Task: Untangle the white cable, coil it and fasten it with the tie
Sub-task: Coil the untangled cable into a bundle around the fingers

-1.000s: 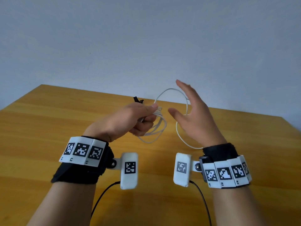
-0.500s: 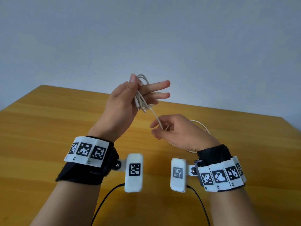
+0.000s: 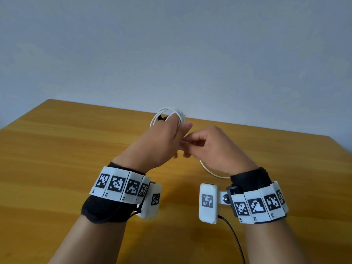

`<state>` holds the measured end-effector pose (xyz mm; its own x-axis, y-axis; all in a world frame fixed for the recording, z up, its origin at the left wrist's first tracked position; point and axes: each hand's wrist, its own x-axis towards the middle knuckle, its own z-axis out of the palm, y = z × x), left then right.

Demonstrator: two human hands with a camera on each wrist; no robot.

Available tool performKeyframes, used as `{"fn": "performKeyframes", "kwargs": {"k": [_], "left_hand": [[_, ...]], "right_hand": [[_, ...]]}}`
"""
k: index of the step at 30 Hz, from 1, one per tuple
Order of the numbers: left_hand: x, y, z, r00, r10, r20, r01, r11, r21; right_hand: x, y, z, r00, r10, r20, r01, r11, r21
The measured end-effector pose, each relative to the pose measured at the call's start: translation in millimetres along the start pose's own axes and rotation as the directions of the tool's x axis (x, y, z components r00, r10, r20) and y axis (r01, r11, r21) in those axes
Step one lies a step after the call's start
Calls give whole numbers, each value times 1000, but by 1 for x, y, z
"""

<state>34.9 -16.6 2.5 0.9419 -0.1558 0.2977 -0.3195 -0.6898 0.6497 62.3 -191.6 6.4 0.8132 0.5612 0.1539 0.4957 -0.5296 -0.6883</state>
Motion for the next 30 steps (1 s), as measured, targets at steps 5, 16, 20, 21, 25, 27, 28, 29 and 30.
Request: {"fn": "performKeyframes", "kwargs": {"k": [5, 16, 20, 21, 25, 27, 28, 29, 30], "left_hand": [[1, -9, 1, 999, -28, -34, 31, 995, 96], [-2, -9, -15, 989, -121, 82, 142, 930, -339], [-1, -6, -21, 986, -69, 150, 154, 713, -683], [-1, -4, -23, 985, -44, 168, 154, 660, -735], [-3, 5, -26, 976, 74, 204, 154, 427, -891], [-4, 10, -26, 974, 140, 177, 119, 345, -931], [-5, 13, -25, 975, 162, 152, 93, 324, -941], [-5, 16, -24, 977, 177, 120, 61, 308, -949], [-5, 19, -23, 980, 184, 78, 22, 290, -957]], "right_hand": [[-2, 2, -6, 979, -8, -202, -2, 999, -48], [-3, 16, -22, 936, 18, -352, -27, 999, -20], [-1, 24, -22, 913, 23, -408, -20, 1000, 11], [0, 26, -22, 910, 22, -414, -22, 1000, 5], [1, 23, -18, 918, 20, -397, -13, 1000, 20], [2, 19, -14, 925, 30, -378, -14, 999, 45], [3, 18, -12, 931, 37, -362, -18, 998, 56], [4, 18, -10, 939, 49, -341, -25, 997, 74], [5, 18, -8, 949, 58, -310, -31, 995, 93]]}}
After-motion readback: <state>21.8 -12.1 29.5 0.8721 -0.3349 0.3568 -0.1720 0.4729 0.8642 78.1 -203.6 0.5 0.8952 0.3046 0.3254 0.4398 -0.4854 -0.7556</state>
